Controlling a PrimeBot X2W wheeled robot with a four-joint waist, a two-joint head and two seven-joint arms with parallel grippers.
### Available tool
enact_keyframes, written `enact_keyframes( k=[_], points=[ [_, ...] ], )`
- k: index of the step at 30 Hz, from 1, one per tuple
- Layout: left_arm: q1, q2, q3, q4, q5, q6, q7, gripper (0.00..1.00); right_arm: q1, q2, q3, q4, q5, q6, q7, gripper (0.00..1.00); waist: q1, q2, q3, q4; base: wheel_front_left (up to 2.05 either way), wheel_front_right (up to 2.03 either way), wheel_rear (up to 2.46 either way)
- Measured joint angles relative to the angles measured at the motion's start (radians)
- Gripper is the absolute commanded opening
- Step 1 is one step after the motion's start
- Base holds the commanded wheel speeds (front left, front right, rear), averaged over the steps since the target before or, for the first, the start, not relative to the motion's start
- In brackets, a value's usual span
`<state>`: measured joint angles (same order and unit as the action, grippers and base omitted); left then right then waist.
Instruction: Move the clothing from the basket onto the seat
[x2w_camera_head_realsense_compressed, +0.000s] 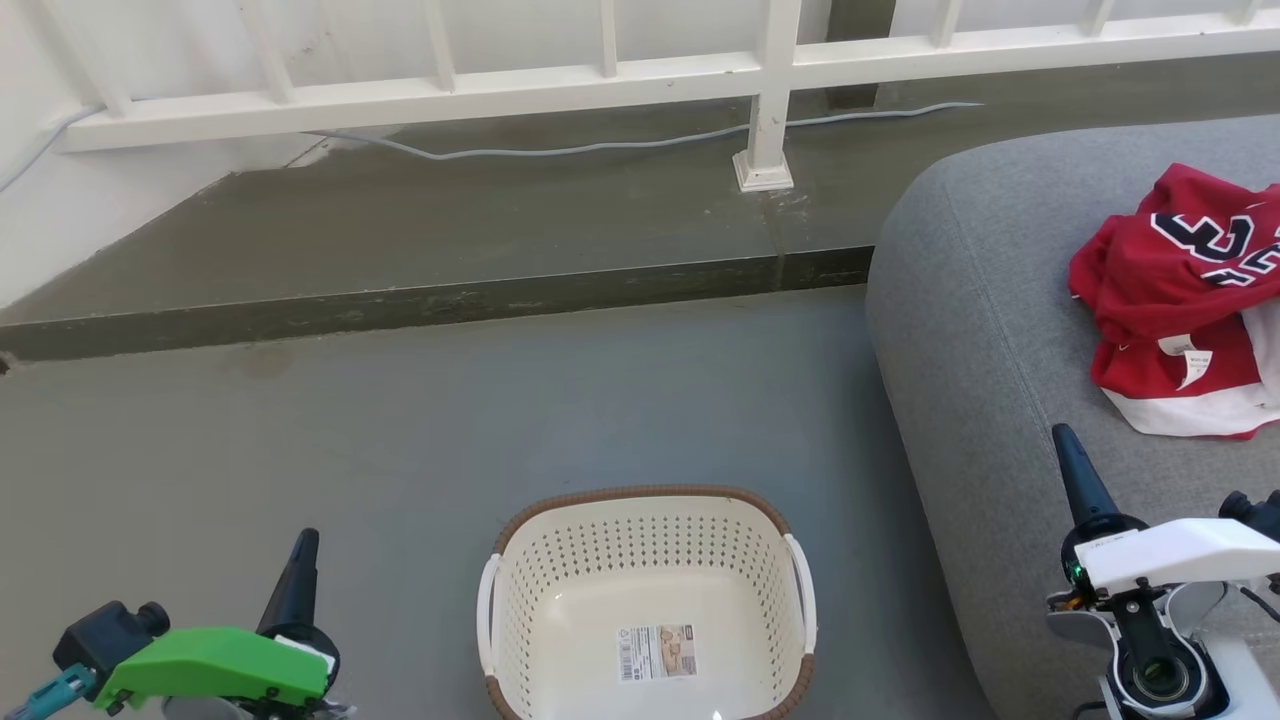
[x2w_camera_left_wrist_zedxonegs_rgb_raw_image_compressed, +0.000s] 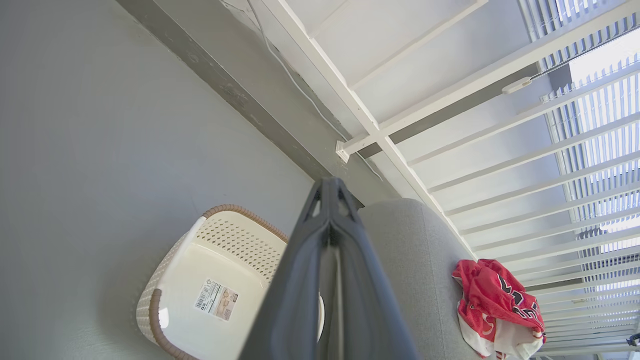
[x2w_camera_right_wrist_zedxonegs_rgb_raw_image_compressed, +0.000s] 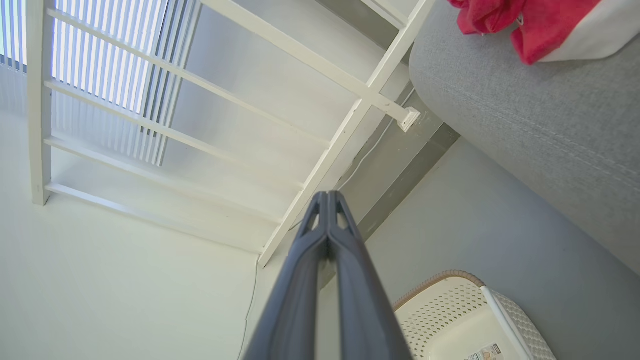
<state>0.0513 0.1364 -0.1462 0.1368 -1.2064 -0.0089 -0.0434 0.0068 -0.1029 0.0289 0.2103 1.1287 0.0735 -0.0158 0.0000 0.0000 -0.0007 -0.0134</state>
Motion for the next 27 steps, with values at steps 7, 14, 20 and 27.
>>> enact_keyframes(
  k=[7,14,20,27],
  points=[
    [-0.012,-0.005,0.021,0.017,-0.073,-0.01,0.015,0.0,-0.007,0.006,-0.021,0.011,0.077,0.009,0.013,0.0,0.0,0.0,0.001,0.002,0.0,0.0,0.0],
    [-0.03,-0.019,0.049,0.04,-0.155,-0.031,0.031,0.0,-0.023,0.01,-0.043,0.023,0.168,0.014,0.031,0.0,0.0,0.0,0.001,0.004,0.0,0.0,0.0],
    [-0.038,-0.025,0.069,0.054,-0.222,-0.049,0.043,0.0,-0.026,0.016,-0.061,0.032,0.242,0.023,0.045,0.0,0.0,0.0,0.002,0.006,0.0,0.0,0.0],
    [-0.057,-0.029,0.092,0.077,-0.303,-0.067,0.057,0.0,-0.043,0.026,-0.085,0.042,0.332,0.031,0.062,0.0,0.0,0.0,0.003,0.009,0.0,0.0,0.0]
  ],
)
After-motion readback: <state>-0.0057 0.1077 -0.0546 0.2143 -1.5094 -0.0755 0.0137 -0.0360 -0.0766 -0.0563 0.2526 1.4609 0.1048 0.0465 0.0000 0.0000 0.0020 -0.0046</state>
